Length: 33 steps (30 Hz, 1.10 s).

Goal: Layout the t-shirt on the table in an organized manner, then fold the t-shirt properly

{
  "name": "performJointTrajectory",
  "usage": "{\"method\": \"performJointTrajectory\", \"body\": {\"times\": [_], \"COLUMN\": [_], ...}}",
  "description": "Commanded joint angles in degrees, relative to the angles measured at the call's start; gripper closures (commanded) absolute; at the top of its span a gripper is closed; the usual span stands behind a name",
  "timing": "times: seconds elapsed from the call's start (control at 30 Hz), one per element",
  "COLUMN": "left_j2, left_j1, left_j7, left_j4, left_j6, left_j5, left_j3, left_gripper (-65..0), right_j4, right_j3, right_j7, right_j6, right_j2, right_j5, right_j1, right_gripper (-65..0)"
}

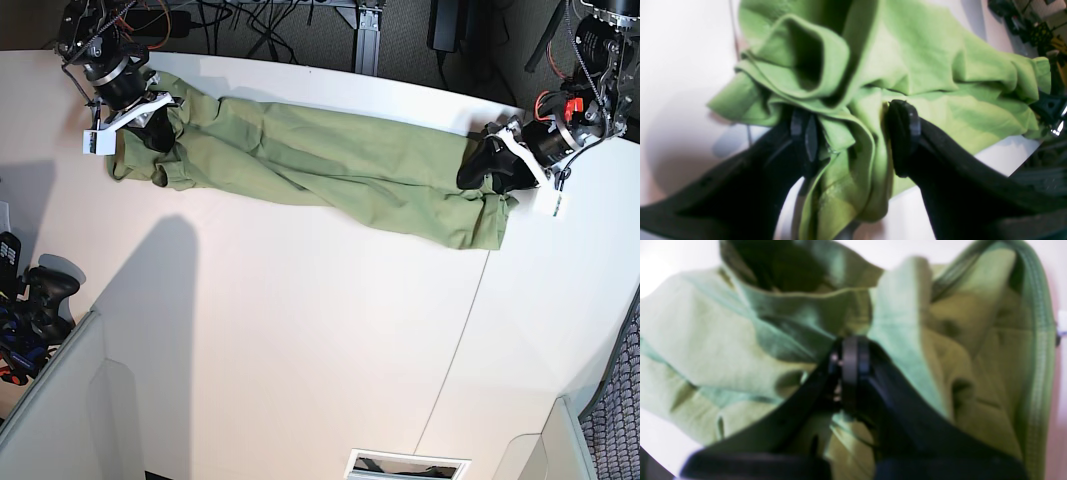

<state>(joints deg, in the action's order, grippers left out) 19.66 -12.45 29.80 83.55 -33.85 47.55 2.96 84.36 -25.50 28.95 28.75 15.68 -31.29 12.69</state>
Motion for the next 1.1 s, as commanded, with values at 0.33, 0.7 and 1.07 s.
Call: {"method": "performJointTrajectory", "body": {"times": [0.33,0.7,1.07], "left_j2": [0.3,0.5,0.5], "left_j1": [2.0,2.0,5.0], "left_j7": [0.2,0.2,0.0], "left_j4": [0.5,0.5,-1.1], "left_j6": [0.2,0.2,0.2], "left_j5": [0.4,0.1,0.0], "left_j3": [2.5,9.6,9.3], "left_gripper": [-39.6,-39.6,-39.6], "right_j4": [0.5,0.5,0.5], "right_j3": [-0.3,-0.3,-0.3], "right_j7": [0.5,0.4,0.9], "right_j6": [0.2,0.2,0.2], "right_j2": [0.7,0.7,0.6], "right_j5": [0.3,0.3,0.3], "right_j1": [-0.1,-0.1,-0.1], "right_gripper": [0.0,0.0,0.0]}}
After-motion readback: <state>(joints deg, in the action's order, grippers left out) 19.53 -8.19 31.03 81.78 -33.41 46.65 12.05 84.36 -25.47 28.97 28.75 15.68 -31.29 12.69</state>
